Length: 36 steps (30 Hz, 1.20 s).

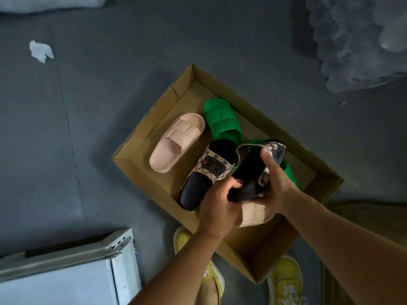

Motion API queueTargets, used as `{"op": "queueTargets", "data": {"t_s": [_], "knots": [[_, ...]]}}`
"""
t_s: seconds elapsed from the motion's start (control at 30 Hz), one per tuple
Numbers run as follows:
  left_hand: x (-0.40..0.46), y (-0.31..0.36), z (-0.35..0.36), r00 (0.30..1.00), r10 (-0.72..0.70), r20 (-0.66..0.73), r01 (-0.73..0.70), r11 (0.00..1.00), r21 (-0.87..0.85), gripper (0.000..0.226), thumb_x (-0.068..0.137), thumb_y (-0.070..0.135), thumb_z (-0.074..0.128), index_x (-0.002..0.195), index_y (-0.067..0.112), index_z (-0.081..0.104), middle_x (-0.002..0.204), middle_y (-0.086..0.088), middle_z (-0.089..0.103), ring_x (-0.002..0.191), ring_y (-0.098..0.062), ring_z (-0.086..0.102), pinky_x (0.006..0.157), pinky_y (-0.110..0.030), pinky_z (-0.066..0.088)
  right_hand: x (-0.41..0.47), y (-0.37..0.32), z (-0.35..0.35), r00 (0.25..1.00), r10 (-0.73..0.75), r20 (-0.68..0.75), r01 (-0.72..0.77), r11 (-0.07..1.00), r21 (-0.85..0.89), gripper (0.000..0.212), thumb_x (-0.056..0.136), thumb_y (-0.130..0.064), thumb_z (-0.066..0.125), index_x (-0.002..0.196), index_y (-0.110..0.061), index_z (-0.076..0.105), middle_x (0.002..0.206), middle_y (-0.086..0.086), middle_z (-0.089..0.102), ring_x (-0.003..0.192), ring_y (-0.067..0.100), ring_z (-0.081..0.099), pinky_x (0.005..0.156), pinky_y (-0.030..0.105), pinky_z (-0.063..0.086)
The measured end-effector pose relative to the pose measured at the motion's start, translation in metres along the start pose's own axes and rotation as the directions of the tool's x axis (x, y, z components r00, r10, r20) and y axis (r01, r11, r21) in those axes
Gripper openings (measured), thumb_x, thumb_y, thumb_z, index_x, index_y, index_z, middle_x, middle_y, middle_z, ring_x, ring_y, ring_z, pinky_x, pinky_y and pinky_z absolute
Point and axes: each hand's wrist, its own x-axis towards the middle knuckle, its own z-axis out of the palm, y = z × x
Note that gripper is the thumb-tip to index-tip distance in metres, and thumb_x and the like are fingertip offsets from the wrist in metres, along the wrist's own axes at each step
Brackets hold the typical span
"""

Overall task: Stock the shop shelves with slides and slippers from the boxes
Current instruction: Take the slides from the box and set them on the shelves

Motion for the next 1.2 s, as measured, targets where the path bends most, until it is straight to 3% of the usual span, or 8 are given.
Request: {"op": "queueTargets", "data": {"t_s": [0.13, 0.23, 0.4, 0.53, 0.67, 0.8, 0.93, 1.2], "knots": [[-0.006, -0.004, 0.005, 0.984, 0.042, 0.171, -0.06, 0.993, 0.1, 0.049, 0.067, 0.06, 0.071, 0.101, 0.026, 0.06, 0.106, 0.01, 0.06, 0.1, -0.006, 0.054, 0.081, -0.027, 0.048, 0.022, 0.024, -0.023, 0.953, -0.075, -0.293, 0.052, 0.995, -0.084, 0.051, 0.077, -0.018, 0.075, 0.12, -0.013, 0.048, 0.118, 0.019, 0.057, 0.101, 0.037, 0.059, 0.075, 0.049, 0.055], [-0.002, -0.022, 0.002, 0.968, -0.252, -0.004, 0.251, 0.964, -0.091, 0.038, 0.081, 0.06, 0.06, 0.098, 0.027, 0.056, 0.104, 0.006, 0.059, 0.096, -0.008, 0.057, 0.078, -0.024, 0.047, 0.033, 0.043, -0.037, 0.928, -0.141, -0.345, 0.107, 0.988, -0.115, 0.046, 0.082, -0.015, 0.069, 0.123, -0.013, 0.047, 0.122, 0.017, 0.056, 0.108, 0.039, 0.056, 0.094, 0.056, 0.048], [0.04, -0.068, -0.007, 0.583, -0.813, 0.001, 0.794, 0.569, -0.216, 0.055, 0.1, 0.047, 0.044, 0.137, 0.007, 0.046, 0.142, -0.015, 0.049, 0.127, -0.028, 0.048, 0.098, -0.029, 0.037, 0.042, 0.061, -0.051, 0.943, -0.137, -0.302, 0.134, 0.991, -0.031, 0.039, 0.087, -0.014, 0.068, 0.122, -0.016, 0.052, 0.118, 0.012, 0.059, 0.109, 0.037, 0.056, 0.098, 0.055, 0.046], [0.071, -0.083, 0.0, 0.445, -0.865, 0.233, 0.848, 0.323, -0.42, 0.077, 0.086, 0.066, 0.055, 0.144, 0.018, 0.044, 0.149, -0.006, 0.045, 0.135, -0.023, 0.042, 0.105, -0.034, 0.031, 0.052, 0.066, -0.062, 0.961, -0.126, -0.246, 0.141, 0.989, 0.046, 0.036, 0.085, -0.006, 0.067, 0.115, -0.019, 0.053, 0.116, 0.01, 0.06, 0.103, 0.034, 0.056, 0.092, 0.049, 0.047], [0.08, -0.065, 0.015, 0.413, -0.864, 0.287, 0.809, 0.204, -0.551, 0.052, 0.09, 0.032, 0.067, 0.135, 0.012, 0.05, 0.139, -0.009, 0.054, 0.129, -0.021, 0.05, 0.105, -0.034, 0.032, 0.051, 0.073, -0.071, 0.989, -0.089, -0.121, 0.103, 0.988, 0.114, 0.051, 0.08, 0.001, 0.066, 0.123, -0.024, 0.056, 0.122, 0.011, 0.064, 0.11, 0.036, 0.058, 0.099, 0.055, 0.044], [0.065, -0.036, 0.01, 0.47, -0.873, 0.131, 0.727, 0.299, -0.619, 0.008, 0.095, 0.021, 0.062, 0.094, 0.016, 0.056, 0.118, -0.013, 0.063, 0.102, -0.021, 0.056, 0.091, -0.028, 0.037, 0.027, 0.08, -0.072, 0.984, -0.164, -0.067, 0.173, 0.972, 0.16, 0.055, 0.082, 0.006, 0.06, 0.127, -0.025, 0.057, 0.119, 0.01, 0.067, 0.11, 0.034, 0.06, 0.094, 0.05, 0.048], [0.042, 0.026, -0.007, 0.556, -0.828, 0.072, 0.522, 0.281, -0.805, 0.01, 0.094, 0.017, 0.063, 0.096, 0.015, 0.054, 0.088, -0.008, 0.061, 0.09, -0.021, 0.061, 0.093, -0.032, 0.048, -0.011, 0.066, -0.072, 0.975, -0.221, -0.01, 0.217, 0.947, 0.237, 0.055, 0.082, 0.009, 0.057, 0.127, -0.022, 0.058, 0.119, 0.01, 0.067, 0.108, 0.033, 0.061, 0.086, 0.046, 0.05], [0.008, 0.15, -0.05, 0.673, -0.735, 0.084, 0.339, 0.205, -0.918, 0.013, 0.089, 0.018, 0.068, 0.096, 0.022, 0.059, 0.099, -0.01, 0.069, 0.093, -0.02, 0.067, 0.089, -0.033, 0.052, -0.107, -0.008, -0.051, 0.919, -0.316, 0.237, 0.284, 0.945, 0.161, 0.051, 0.069, 0.004, 0.061, 0.112, -0.021, 0.064, 0.111, 0.011, 0.071, 0.108, 0.036, 0.061, 0.08, 0.048, 0.05]]}}
